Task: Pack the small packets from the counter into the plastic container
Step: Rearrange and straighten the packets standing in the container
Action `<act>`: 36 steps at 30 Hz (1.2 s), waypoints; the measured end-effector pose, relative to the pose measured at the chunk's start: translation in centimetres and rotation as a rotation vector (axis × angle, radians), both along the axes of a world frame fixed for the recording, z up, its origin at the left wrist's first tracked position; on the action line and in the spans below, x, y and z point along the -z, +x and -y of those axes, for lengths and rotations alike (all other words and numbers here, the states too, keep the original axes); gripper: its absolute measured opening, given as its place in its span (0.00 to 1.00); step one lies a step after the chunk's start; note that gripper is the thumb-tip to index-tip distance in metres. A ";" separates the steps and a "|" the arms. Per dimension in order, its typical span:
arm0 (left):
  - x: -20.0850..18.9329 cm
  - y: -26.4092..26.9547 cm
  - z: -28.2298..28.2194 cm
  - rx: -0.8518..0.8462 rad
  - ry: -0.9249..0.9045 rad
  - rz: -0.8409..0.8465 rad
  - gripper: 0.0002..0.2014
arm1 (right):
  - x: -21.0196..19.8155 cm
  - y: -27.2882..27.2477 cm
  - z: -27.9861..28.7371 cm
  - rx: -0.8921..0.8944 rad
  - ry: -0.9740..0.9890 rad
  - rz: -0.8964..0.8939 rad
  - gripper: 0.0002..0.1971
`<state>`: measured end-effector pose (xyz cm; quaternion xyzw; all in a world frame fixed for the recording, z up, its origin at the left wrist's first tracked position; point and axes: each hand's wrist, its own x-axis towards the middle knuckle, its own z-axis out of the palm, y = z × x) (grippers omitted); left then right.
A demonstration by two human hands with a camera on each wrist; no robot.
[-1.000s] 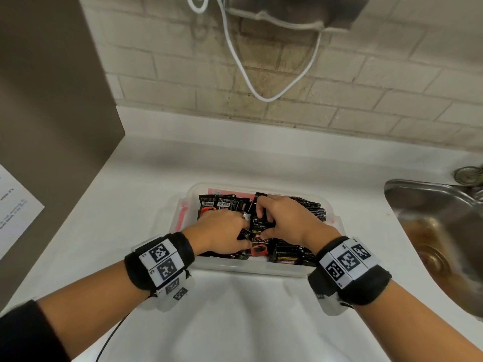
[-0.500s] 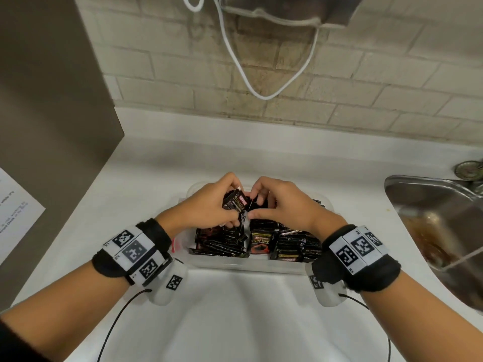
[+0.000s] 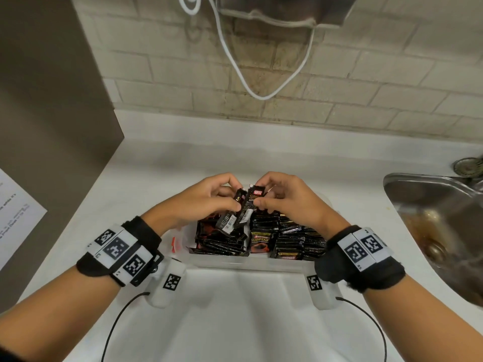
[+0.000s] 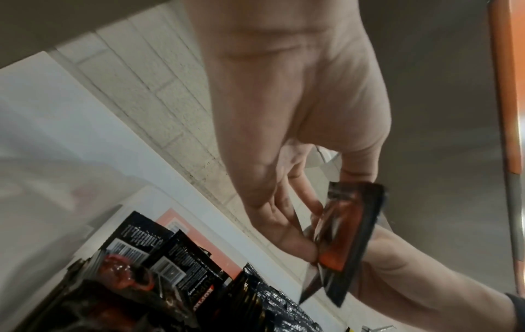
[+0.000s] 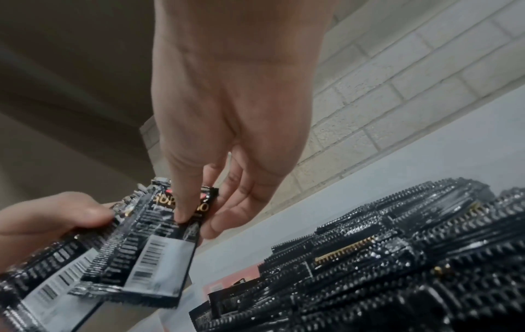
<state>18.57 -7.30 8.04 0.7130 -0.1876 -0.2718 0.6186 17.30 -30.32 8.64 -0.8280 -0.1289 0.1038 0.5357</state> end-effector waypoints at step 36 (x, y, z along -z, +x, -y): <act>5.7 -3.8 6.0 -0.166 0.470 0.341 0.21 | 6.3 -6.5 0.6 0.263 -0.567 0.478 0.10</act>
